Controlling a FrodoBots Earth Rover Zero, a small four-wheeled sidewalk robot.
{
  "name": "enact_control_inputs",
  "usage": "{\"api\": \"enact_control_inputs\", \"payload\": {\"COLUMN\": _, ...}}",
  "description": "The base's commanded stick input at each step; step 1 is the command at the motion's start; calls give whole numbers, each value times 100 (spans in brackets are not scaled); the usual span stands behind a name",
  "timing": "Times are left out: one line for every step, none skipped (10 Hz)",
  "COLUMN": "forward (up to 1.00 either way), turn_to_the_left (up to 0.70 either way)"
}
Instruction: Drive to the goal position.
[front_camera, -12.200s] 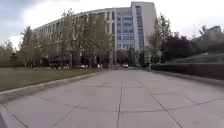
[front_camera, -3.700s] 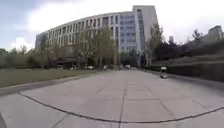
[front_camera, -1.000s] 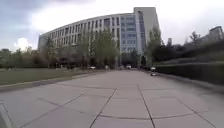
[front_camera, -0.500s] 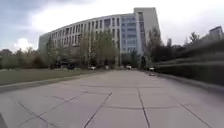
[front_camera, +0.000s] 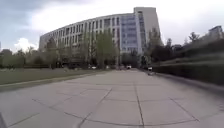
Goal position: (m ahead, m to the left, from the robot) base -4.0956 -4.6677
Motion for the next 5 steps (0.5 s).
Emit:
{"api": "enact_control_inputs", "payload": {"forward": -70, "turn_to_the_left": 0}}
{"api": "enact_control_inputs", "payload": {"forward": -70, "turn_to_the_left": 0}}
{"api": "enact_control_inputs", "payload": {"forward": -70, "turn_to_the_left": 0}}
{"api": "enact_control_inputs", "payload": {"forward": -70, "turn_to_the_left": 0}}
{"api": "enact_control_inputs", "payload": {"forward": -70, "turn_to_the_left": 0}}
